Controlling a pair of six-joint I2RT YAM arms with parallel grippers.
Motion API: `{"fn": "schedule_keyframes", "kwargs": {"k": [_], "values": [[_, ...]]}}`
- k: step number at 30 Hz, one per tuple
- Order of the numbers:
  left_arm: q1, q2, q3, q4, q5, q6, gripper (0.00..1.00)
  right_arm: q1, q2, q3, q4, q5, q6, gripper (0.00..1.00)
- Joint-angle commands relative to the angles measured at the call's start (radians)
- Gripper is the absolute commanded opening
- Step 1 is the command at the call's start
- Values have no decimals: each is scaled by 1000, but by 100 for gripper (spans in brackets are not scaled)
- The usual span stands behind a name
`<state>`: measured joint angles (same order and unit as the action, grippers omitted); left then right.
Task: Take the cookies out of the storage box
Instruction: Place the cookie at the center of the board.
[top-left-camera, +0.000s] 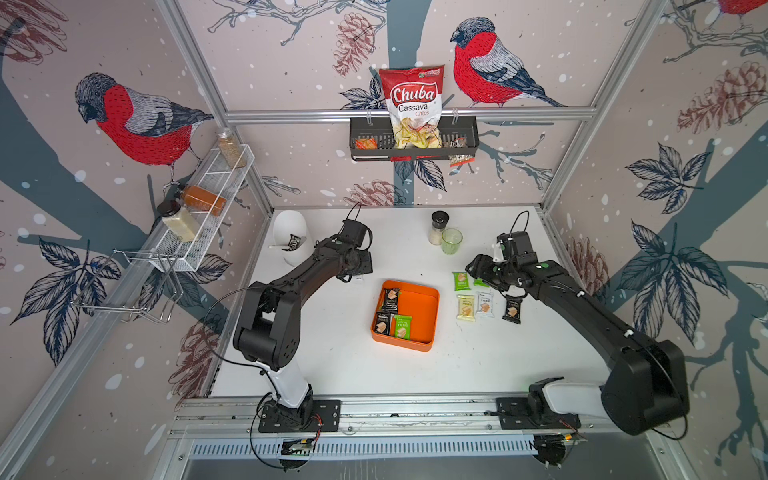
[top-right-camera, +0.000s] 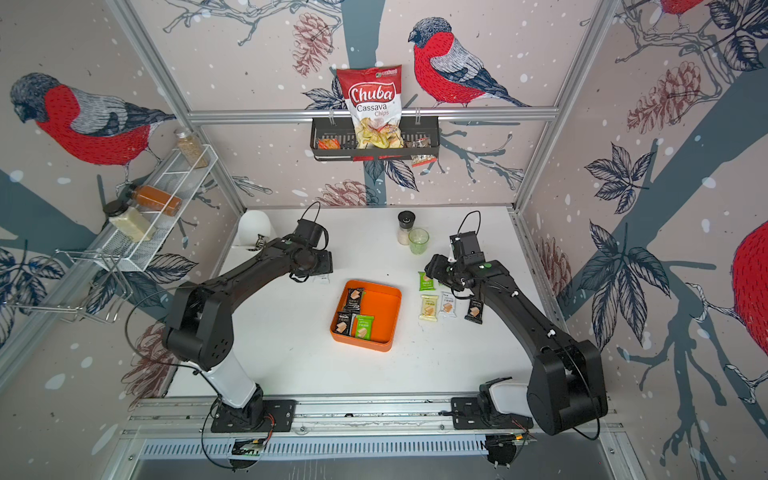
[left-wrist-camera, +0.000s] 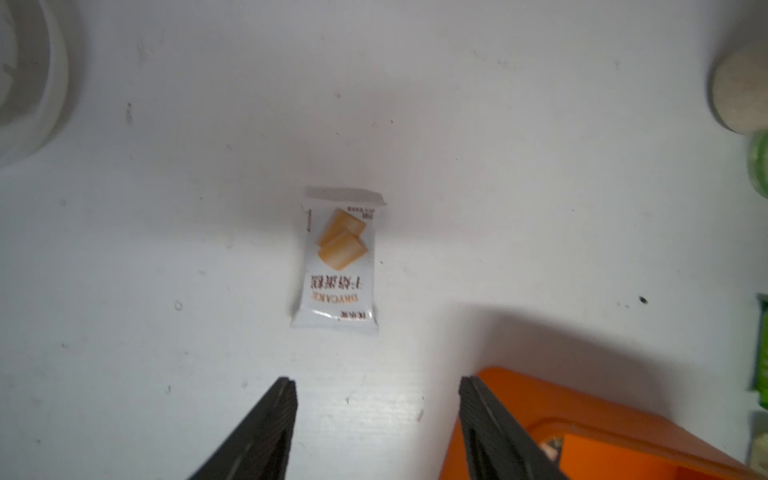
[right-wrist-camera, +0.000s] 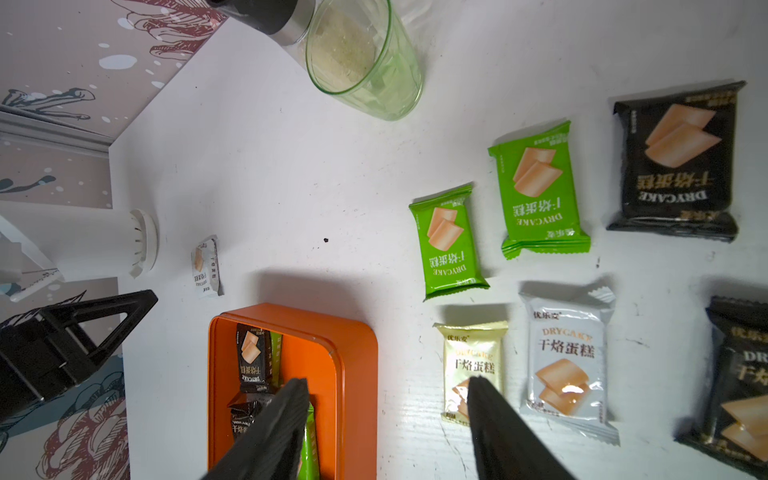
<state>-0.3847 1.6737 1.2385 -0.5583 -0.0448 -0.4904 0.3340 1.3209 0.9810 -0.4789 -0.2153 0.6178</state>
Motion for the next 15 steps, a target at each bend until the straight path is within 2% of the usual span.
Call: {"fn": "schedule_keyframes", "kwargs": {"k": [1,9,15], "values": [[-52,-76,-46,11,32,-92,67,2,-7,-14,15,-31,-30,66],[-220,-297,-198,5,-15,-294,67,2,21,-22,36,-86,-51,66],[-346,-405,-297,13,-20,-403,67,15,23,-29,29,-85,-71,66]]}}
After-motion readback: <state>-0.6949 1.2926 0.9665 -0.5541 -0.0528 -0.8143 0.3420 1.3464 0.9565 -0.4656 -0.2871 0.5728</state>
